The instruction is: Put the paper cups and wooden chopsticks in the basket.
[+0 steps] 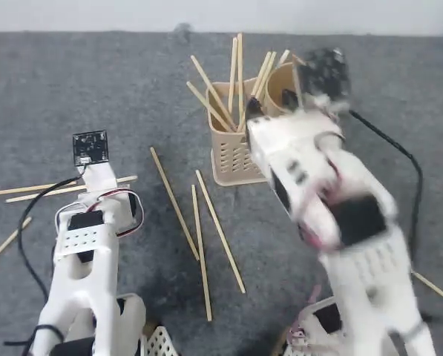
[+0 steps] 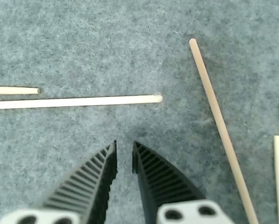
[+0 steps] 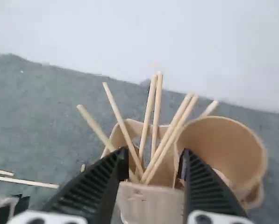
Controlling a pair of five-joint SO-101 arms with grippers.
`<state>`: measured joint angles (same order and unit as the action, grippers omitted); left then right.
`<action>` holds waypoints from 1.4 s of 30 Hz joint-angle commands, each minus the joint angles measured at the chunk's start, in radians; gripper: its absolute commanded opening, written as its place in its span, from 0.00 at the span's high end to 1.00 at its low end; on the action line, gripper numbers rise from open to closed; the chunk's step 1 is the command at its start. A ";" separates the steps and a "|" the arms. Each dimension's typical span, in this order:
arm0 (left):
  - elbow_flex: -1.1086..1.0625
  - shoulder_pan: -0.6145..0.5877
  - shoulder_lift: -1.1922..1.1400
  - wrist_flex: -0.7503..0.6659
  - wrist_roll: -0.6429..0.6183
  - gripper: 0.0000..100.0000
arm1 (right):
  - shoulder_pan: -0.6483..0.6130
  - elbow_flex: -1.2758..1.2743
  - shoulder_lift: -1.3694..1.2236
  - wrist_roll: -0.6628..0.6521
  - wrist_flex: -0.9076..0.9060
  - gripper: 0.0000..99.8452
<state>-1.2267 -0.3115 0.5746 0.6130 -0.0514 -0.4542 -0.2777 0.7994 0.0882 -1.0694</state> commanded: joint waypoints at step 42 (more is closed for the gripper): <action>0.008 -0.008 0.035 -0.020 0.017 0.95 | 0.868 -0.611 -0.599 -1.111 0.122 0.81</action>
<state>-1.2267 -0.3115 0.5746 0.6130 -0.0514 0.4081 -0.8961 0.2378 -1.0058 -0.9866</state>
